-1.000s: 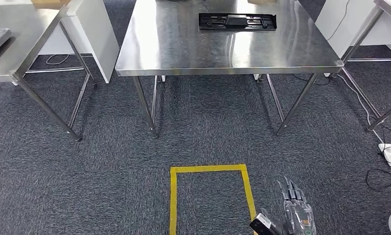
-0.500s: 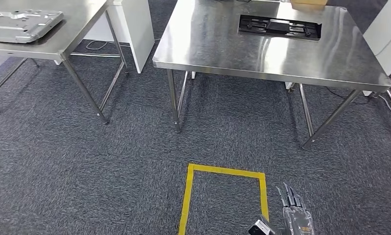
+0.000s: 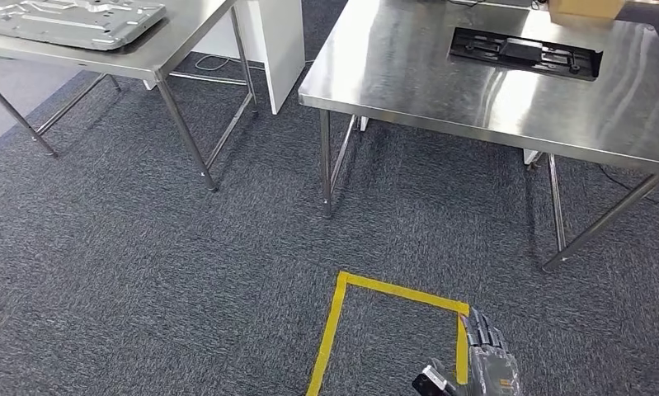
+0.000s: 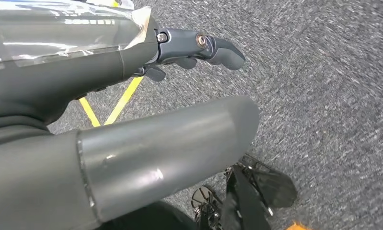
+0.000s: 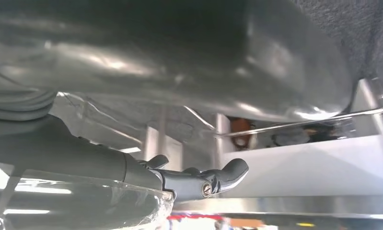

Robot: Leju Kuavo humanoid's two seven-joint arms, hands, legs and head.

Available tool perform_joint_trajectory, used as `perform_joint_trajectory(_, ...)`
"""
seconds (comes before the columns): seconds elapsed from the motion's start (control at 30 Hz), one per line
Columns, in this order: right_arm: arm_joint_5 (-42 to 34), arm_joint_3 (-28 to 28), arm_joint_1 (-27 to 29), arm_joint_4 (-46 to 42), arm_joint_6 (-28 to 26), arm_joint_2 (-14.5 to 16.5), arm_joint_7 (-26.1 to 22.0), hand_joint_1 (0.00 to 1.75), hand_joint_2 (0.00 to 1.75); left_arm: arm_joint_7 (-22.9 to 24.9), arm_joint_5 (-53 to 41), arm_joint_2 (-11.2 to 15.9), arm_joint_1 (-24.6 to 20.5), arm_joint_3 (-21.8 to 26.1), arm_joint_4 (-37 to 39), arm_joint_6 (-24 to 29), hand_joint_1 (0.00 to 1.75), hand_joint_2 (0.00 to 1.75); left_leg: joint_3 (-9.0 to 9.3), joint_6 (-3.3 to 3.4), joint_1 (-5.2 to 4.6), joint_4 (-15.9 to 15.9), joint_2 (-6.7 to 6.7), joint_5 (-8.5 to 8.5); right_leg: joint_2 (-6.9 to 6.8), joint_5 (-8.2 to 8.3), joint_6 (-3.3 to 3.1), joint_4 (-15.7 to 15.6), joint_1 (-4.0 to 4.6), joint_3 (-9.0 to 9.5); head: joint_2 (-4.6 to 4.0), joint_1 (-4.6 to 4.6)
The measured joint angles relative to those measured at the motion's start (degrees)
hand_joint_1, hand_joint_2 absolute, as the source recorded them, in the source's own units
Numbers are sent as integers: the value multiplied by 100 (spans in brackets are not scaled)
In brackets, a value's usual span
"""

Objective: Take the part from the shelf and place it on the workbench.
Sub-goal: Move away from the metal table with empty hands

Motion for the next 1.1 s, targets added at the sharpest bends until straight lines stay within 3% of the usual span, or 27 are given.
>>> perform_joint_trajectory(0.03, 193, -252, -109, 284, -2, 138, -240, 0, 0, 6, 19, 0, -11, 0, 0, 22, 0, 0, 26, 33, -24, -88, 18, 10, -45, 2, 30, -5, 10, 15, 0, 8)
perform_joint_trajectory(0.1, 665, -953, -337, 907, -4, 431, -708, 0, 0, 10, 39, 1, -19, 0, 0, 68, 0, 0, -5, 113, -44, -114, -118, 63, -141, 12, 101, -28, 6, 20, 0, 14)
perform_joint_trajectory(0.13, 855, -1325, -443, 1200, -5, 563, -861, 0, 0, 10, 45, -2, -20, 1, 1, 83, 0, 0, -3, 158, -41, -154, -181, 99, -103, -18, 128, -4, -6, 10, 0, 21)
perform_joint_trajectory(0.2, 1076, -1979, -598, 1715, -6, 770, -998, 0, 0, 12, 50, -6, -24, 2, 2, 99, 0, 0, 2, 253, -18, -229, -317, 181, 166, -253, 117, 378, -27, -164, 0, 56)
perform_joint_trajectory(0.27, 1255, -2448, -703, 2177, -7, 903, -1013, 0, 0, 13, 54, -12, -25, 2, 2, 128, 0, 0, -32, 299, -24, -236, -470, 217, 456, -605, 65, 1177, -38, -534, 0, 102)
perform_joint_trajectory(0.3, 1382, -2664, -761, 2438, -7, 964, -993, 0, 0, 13, 56, -15, -21, 3, 2, 151, 0, 0, -47, 304, -31, -233, -554, 226, 509, -711, 64, 1516, -34, -704, 0, 114)
perform_joint_trajectory(0.33, 1514, -2878, -833, 2725, -7, 1028, -942, 0, 0, 15, 57, -17, -16, 5, 2, 180, 0, 0, -55, 305, -37, -230, -635, 233, 531, -725, 85, 1666, -31, -787, 0, 118)
perform_joint_trajectory(0.37, 1638, -3076, -920, 3028, -5, 1093, -850, 0, 0, 21, 57, -17, -12, 9, 2, 206, 0, 0, -59, 301, -42, -223, -717, 240, 547, -637, 121, 1569, -29, -753, 0, 119)
perform_joint_trajectory(0.4, 1745, -3249, -1009, 3344, 4, 1153, -708, 0, 0, 37, 57, -16, -8, 13, 2, 225, 0, 0, -59, 295, -45, -212, -798, 243, 583, -476, 161, 1254, -29, -613, 0, 119)
perform_joint_trajectory(0.47, 1900, -3473, -1163, 3909, 120, 1250, -307, 0, 0, 105, 57, -16, -10, 20, 2, 245, 0, 0, -74, 267, -58, -168, -947, 238, 810, -139, 187, 425, -30, -243, 0, 126)
perform_joint_trajectory(0.53, 2028, -3595, -1255, 4366, 540, 1355, 223, 0, 0, 238, 53, -16, -14, 22, 2, 219, 0, 0, -104, 209, -71, -131, -1071, 232, 943, -7, 125, 31, -13, -80, 0, 126)
perform_joint_trajectory(0.6, 2198, -3645, -1291, 4703, 1352, 1497, 824, 0, 0, 473, 32, 0, -5, 21, 2, 117, 0, 0, -131, 135, -54, -127, -1193, 242, 830, 14, 37, 0, 2, -60, 0, 122)
perform_joint_trajectory(0.63, 2296, -3651, -1294, 4834, 1826, 1571, 1114, 0, 0, 625, 17, 17, 3, 18, 2, 57, 0, 0, -155, 101, -47, -97, -1170, 221, 764, 28, -2, -11, 2, -40, 0, 119)
perform_joint_trajectory(0.7, 2444, -3651, -1269, 5034, 2638, 1736, 1540, 0, 0, 905, -13, 48, 8, 8, 2, -35, 0, 0, -314, 33, -46, 225, -882, 2, 628, 56, -73, -34, -18, -11, 0, 71)
perform_joint_trajectory(0.77, 2493, -3652, -1216, 5191, 3112, 1907, 1723, 0, 0, 1054, -31, 63, -8, 1, 2, -87, 0, 0, -668, -38, -27, 958, -524, -398, 476, 51, -111, -30, 1, -13, 0, 12)
perform_joint_trajectory(0.8, 2481, -3654, -1195, 5254, 3258, 1982, 1756, 0, 0, 1083, -33, 68, -17, 0, 2, -112, 0, 0, -845, -67, -7, 1312, -448, -543, 395, 45, -117, -28, 8, -18, 0, 2)
perform_joint_trajectory(0.83, 2453, -3657, -1195, 5304, 3398, 2040, 1769, 0, 0, 1104, -37, 71, -21, -1, 2, -126, 0, 0, -944, -87, 15, 1507, -412, -584, 315, 39, -124, -27, 11, -23, 0, -1)
perform_joint_trajectory(0.87, 2423, -3664, -1207, 5343, 3545, 2082, 1777, 0, 0, 1122, -42, 73, -22, -2, 2, -137, 0, 0, -928, -101, 35, 1482, -387, -514, 245, 35, -127, -27, 10, -30, 0, -2)
perform_joint_trajectory(0.9, 2405, -3671, -1228, 5367, 3683, 2111, 1787, 0, 0, 1145, -49, 76, -24, -4, 2, -142, 0, 0, -781, -106, 52, 1218, -350, -351, 185, 26, -123, -28, 9, -29, 0, -3)
perform_joint_trajectory(0.97, 2457, -3674, -1258, 5395, 3887, 2147, 1814, 0, 0, 1212, -71, 78, -48, -21, -1, -137, 0, 0, -317, -95, 60, 421, -127, -24, 63, -10, -86, -27, 25, -4, 0, -11)
perform_joint_trajectory(1.0, 2511, -3668, -1262, 5406, 3932, 2153, 1825, 0, 0, 1251, -84, 76, -69, -39, -5, -137, 0, 0, -144, -75, 51, 124, -28, 62, 5, -37, -51, -27, 41, 20, 0, -6)
perform_joint_trajectory(1.03, 2570, -3659, -1267, 5417, 3975, 2155, 1829, 0, 0, 1293, -98, 73, -86, -60, -10, -143, 0, 0, -55, -49, 35, -32, 35, 87, -51, -60, -17, -27, 56, 43, 0, 5)
perform_joint_trajectory(1.1, 2651, -3637, -1284, 5437, 4059, 2152, 1831, 0, 0, 1363, -120, 71, -100, -94, -17, -172, 0, 0, -53, 4, 3, -66, -27, 80, -145, -84, 36, -41, 59, 92, 0, 34)
